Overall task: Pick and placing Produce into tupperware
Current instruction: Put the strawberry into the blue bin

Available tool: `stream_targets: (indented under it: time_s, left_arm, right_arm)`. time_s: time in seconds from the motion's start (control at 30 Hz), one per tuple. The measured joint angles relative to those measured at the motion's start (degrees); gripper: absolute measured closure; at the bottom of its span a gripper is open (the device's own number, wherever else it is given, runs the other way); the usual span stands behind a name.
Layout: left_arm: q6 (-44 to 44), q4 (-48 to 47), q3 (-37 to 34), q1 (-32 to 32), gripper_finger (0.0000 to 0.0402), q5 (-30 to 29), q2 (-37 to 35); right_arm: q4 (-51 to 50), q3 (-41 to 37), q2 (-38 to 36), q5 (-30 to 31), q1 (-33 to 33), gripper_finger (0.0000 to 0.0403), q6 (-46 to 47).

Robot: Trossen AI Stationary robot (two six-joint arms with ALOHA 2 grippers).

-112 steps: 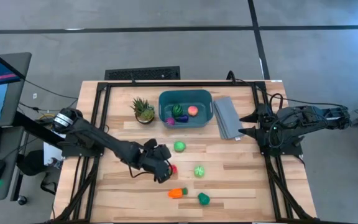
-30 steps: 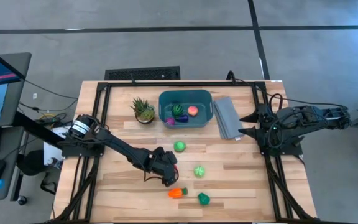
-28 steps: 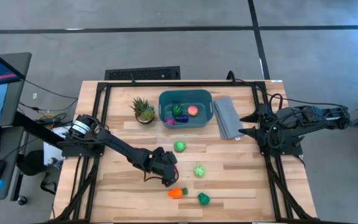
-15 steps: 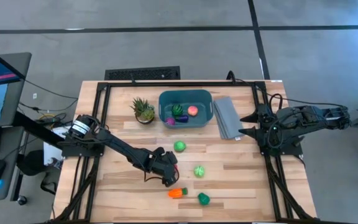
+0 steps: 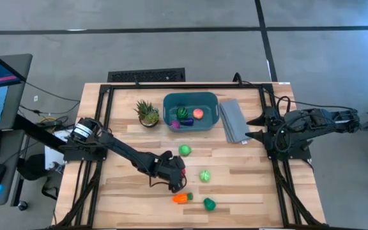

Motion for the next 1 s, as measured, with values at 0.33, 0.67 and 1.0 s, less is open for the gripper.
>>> stream_targets:
  time_s: [0.33,0.67,1.0]
  left_arm:
    - [8.6,-4.5,7.2,2.4,0.0197,-1.7,-1.6]
    - [18.1,-7.4,8.9,7.5,0.0197,-6.1,-8.1]
    - [29.3,-10.8,8.9,17.2,0.0197,-7.6,-12.7]
  right_arm:
    - [0.0,0.0,0.0,0.0,0.0,0.0074,0.4]
    - [0.0,0.0,0.0,0.0,0.0,0.0074,1.0]
    - [0.0,0.0,0.0,0.0,0.0,0.0074,1.0]
